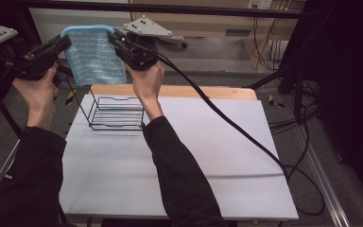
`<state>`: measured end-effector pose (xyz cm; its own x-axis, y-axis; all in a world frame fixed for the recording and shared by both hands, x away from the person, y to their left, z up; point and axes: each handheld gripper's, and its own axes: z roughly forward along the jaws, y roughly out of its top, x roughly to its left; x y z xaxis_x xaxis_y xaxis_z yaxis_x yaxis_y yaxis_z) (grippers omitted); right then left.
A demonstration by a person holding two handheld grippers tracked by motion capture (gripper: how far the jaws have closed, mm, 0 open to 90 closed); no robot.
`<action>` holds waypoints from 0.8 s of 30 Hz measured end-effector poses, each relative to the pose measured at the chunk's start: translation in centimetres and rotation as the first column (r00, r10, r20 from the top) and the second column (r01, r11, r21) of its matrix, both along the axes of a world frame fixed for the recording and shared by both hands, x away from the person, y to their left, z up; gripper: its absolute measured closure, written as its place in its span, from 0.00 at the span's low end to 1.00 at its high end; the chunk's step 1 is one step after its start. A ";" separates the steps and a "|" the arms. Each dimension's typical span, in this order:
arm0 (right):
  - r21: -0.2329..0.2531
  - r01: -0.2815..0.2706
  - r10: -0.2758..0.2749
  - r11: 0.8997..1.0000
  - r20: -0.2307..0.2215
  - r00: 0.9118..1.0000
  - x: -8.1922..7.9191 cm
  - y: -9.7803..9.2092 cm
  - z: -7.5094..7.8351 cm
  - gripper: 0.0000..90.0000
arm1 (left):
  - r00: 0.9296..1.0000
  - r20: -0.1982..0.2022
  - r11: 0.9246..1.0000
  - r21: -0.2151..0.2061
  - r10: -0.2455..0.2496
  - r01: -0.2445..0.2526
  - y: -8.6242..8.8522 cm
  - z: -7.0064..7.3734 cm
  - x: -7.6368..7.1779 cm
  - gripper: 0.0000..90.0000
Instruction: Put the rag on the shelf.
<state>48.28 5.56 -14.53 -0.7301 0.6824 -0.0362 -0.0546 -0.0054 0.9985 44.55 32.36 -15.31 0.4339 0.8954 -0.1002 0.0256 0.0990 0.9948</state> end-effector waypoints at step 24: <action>-0.038 0.048 -0.050 0.998 -0.039 0.998 7.3 2.4 -1.4 0.91 | 0.996 -0.049 0.997 0.011 0.080 -0.079 1.0 -1.6 7.1 0.91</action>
<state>55.53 7.93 -15.93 -0.6973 0.7160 -0.0340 -0.0142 0.0336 0.9993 51.68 33.32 -16.89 0.3558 0.9279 -0.1118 0.0675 0.0938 0.9933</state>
